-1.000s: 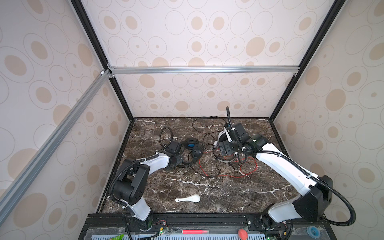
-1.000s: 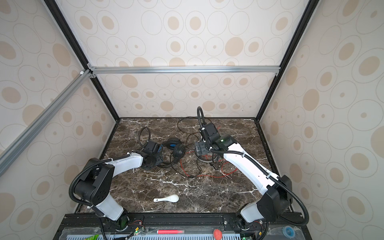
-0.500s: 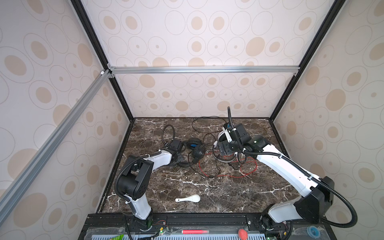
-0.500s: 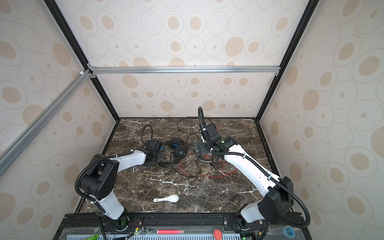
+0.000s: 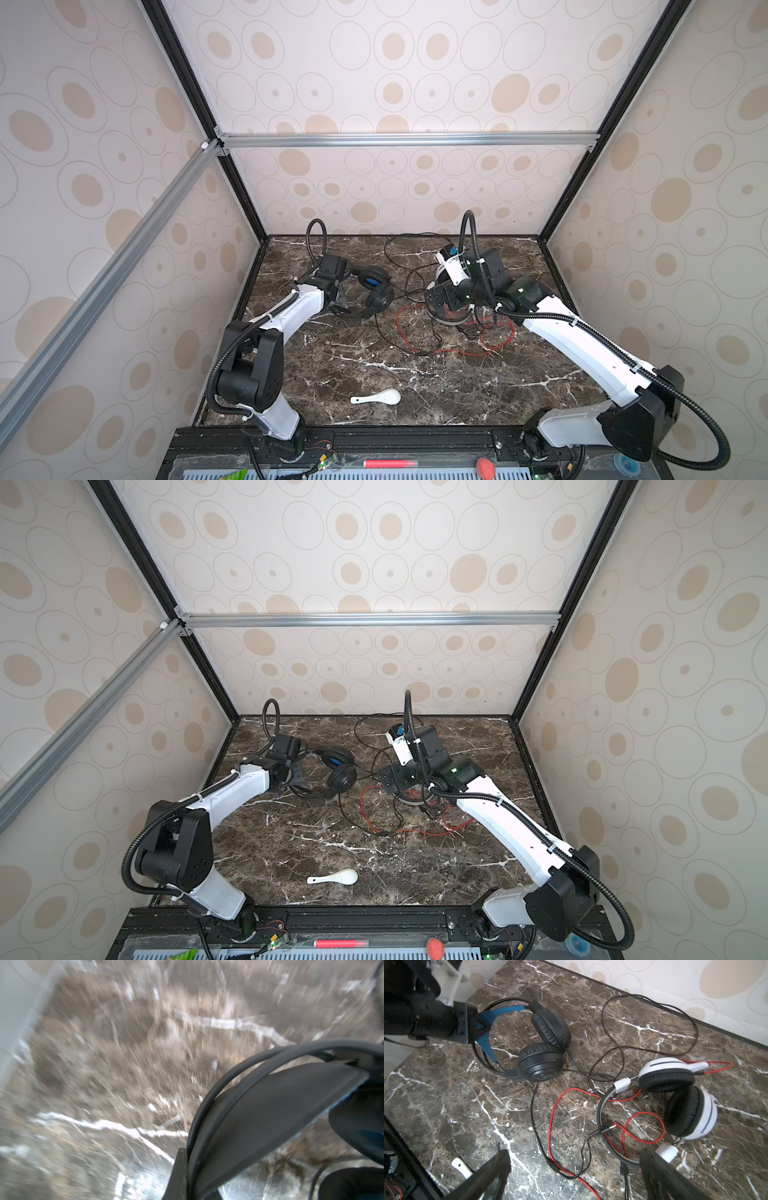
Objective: Wrap the headphones
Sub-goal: 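Raise the black-blue headset high toward the far wall with the left gripper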
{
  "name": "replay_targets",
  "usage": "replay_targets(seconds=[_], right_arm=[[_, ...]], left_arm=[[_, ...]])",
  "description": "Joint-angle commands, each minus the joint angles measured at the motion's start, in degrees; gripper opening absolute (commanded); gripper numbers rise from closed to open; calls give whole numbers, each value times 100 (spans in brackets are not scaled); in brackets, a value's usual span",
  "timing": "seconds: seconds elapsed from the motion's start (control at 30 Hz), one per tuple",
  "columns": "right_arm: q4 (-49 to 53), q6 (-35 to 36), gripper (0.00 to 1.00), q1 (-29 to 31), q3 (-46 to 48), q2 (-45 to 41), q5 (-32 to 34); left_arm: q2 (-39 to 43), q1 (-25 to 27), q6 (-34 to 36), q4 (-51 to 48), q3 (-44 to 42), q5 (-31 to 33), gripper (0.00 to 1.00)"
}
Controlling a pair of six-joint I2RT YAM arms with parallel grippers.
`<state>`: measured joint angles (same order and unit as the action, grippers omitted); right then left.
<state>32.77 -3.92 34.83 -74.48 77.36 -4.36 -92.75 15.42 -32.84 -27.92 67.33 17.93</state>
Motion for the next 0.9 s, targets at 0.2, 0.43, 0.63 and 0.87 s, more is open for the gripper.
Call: replay_targets(seconds=[0.2, 0.43, 0.63, 0.87], right_arm=[[-690, 500, 100, 51, -289, -411, -804], [-849, 1072, 100, 52, -455, -270, -998], [-1091, 1760, 100, 51, -203, -191, -1628], [-1782, 1898, 100, 55, 249, -27, -1615]], left_arm=[[628, -96, 1720, -604, 2021, -242, 0], [1069, -83, 2165, -504, 2499, -1332, 0], [1676, -83, 2016, -264, 2006, -1609, 0], [1837, -80, 1750, -249, 2087, -1990, 0]])
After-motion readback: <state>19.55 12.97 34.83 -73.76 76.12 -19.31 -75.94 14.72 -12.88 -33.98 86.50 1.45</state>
